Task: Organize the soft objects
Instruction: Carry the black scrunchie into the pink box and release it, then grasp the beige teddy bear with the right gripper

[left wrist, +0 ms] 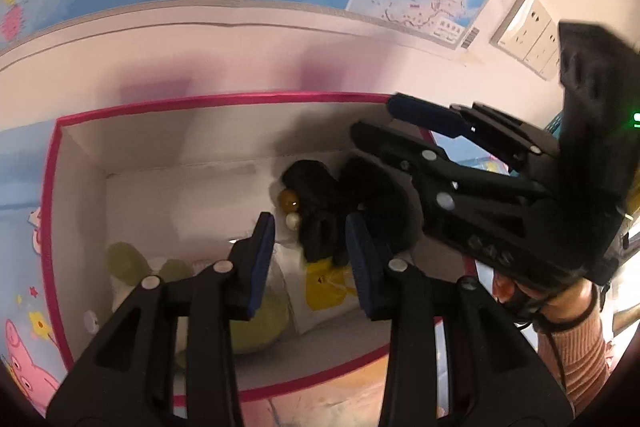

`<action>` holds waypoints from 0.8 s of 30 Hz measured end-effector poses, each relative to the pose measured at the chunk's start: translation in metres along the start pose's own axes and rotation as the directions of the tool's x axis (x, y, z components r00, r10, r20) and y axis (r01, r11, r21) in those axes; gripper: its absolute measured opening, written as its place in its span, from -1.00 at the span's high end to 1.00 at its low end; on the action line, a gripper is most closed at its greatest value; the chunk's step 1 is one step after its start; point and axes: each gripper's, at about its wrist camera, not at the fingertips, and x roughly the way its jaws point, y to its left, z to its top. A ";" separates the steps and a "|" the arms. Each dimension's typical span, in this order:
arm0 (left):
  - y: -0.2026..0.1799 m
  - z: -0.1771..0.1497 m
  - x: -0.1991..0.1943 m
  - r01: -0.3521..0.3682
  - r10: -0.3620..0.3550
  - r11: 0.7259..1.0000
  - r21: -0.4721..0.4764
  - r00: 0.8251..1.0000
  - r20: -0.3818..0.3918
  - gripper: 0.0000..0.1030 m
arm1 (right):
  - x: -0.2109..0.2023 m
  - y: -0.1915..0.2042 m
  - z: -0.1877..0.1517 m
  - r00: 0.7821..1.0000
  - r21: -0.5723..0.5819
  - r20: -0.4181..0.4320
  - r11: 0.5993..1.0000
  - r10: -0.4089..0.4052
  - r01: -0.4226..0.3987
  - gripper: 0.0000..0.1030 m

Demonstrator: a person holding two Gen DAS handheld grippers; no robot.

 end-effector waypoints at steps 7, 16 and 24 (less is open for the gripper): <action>-0.018 -0.036 -0.047 0.011 -0.022 0.995 0.100 0.993 0.117 0.17 | -0.055 -0.001 -0.032 0.995 0.045 0.060 0.995 0.086 -0.088 0.15; -0.037 -0.120 -0.087 0.129 -0.158 0.960 0.250 0.983 0.098 0.01 | -0.136 0.027 -0.113 0.936 0.064 0.009 0.934 0.352 -0.352 -0.04; -0.039 -0.187 -0.067 0.198 -0.184 0.950 0.240 0.980 -0.080 0.01 | -0.132 0.032 -0.197 0.896 0.225 -0.131 0.893 0.425 -0.390 -0.06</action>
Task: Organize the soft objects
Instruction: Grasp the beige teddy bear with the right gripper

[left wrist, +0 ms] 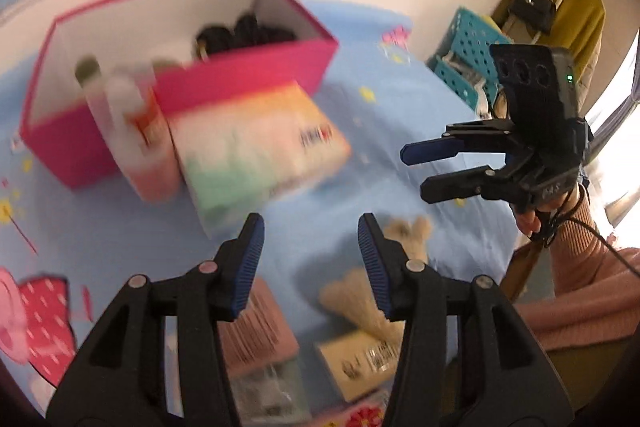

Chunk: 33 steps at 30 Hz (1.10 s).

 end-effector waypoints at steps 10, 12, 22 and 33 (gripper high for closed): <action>-0.008 -0.036 0.014 0.130 -0.138 0.988 -0.077 0.984 -0.114 -0.17 | 0.020 -0.020 -0.043 0.996 0.174 -0.022 0.981 0.088 -0.083 -0.08; -0.012 -0.041 0.017 0.135 -0.144 0.988 -0.074 0.981 -0.133 -0.17 | 0.023 -0.020 -0.044 0.994 0.183 -0.018 0.978 0.106 -0.101 -0.09; -0.015 -0.041 0.025 0.133 -0.144 0.988 -0.084 0.978 -0.150 0.12 | 0.020 -0.009 -0.058 0.996 0.166 0.003 0.982 0.091 -0.090 0.36; -0.018 -0.035 0.014 0.097 -0.102 0.993 -0.062 0.991 -0.084 0.29 | 0.007 0.011 -0.051 0.999 0.060 0.050 0.998 0.003 -0.006 0.65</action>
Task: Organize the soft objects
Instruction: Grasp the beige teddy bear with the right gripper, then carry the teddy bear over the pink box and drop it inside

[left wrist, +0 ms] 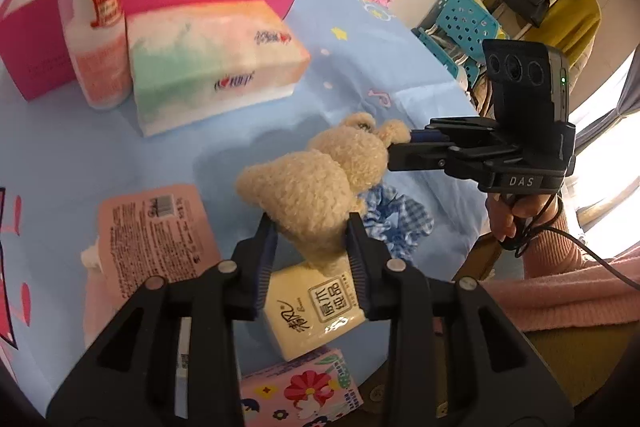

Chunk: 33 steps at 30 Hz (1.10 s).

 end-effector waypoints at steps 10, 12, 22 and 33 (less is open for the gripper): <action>-0.012 0.026 -0.028 -0.052 0.044 0.997 0.064 0.992 0.121 0.29 | -0.017 0.018 0.022 0.997 -0.092 0.068 0.994 -0.044 0.050 0.65; -0.014 0.034 -0.033 -0.067 0.056 0.995 0.078 0.988 0.142 0.29 | -0.020 0.023 0.031 0.995 -0.112 0.087 0.992 -0.046 0.056 0.65; -0.013 0.071 -0.048 -0.117 0.092 0.987 0.107 0.972 0.217 0.28 | -0.022 0.033 0.062 0.988 -0.179 0.141 0.980 -0.064 0.089 0.65; 0.001 0.110 -0.052 -0.178 0.147 0.978 0.105 0.955 0.258 0.28 | -0.015 0.029 0.103 0.980 -0.218 0.170 0.965 -0.108 0.144 0.65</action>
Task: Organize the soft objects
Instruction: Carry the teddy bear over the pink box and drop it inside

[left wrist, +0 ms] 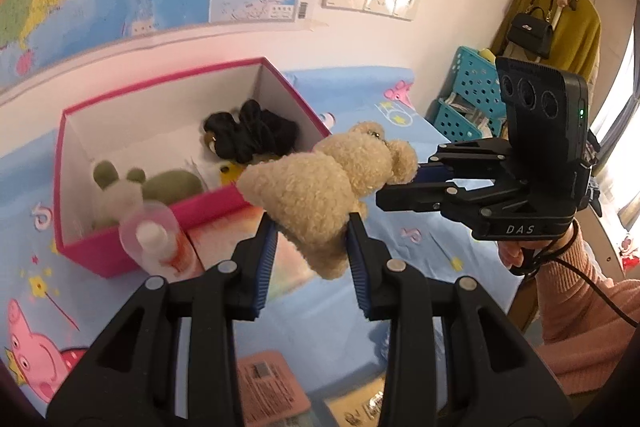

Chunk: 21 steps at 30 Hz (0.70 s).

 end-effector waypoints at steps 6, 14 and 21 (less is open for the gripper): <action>0.016 0.021 0.017 -0.044 0.044 0.999 -0.006 0.999 -0.013 0.28 | 0.017 -0.012 0.023 1.000 -0.014 -0.002 0.999 -0.031 0.031 0.65; 0.038 0.037 0.053 -0.089 0.085 0.995 -0.043 0.993 -0.082 0.29 | 0.049 -0.040 0.039 0.996 0.041 -0.060 0.997 -0.066 0.068 0.65; 0.050 0.044 0.074 -0.121 0.112 0.990 -0.069 0.986 -0.121 0.28 | 0.054 -0.050 0.041 0.991 0.090 -0.065 0.989 -0.113 0.119 0.43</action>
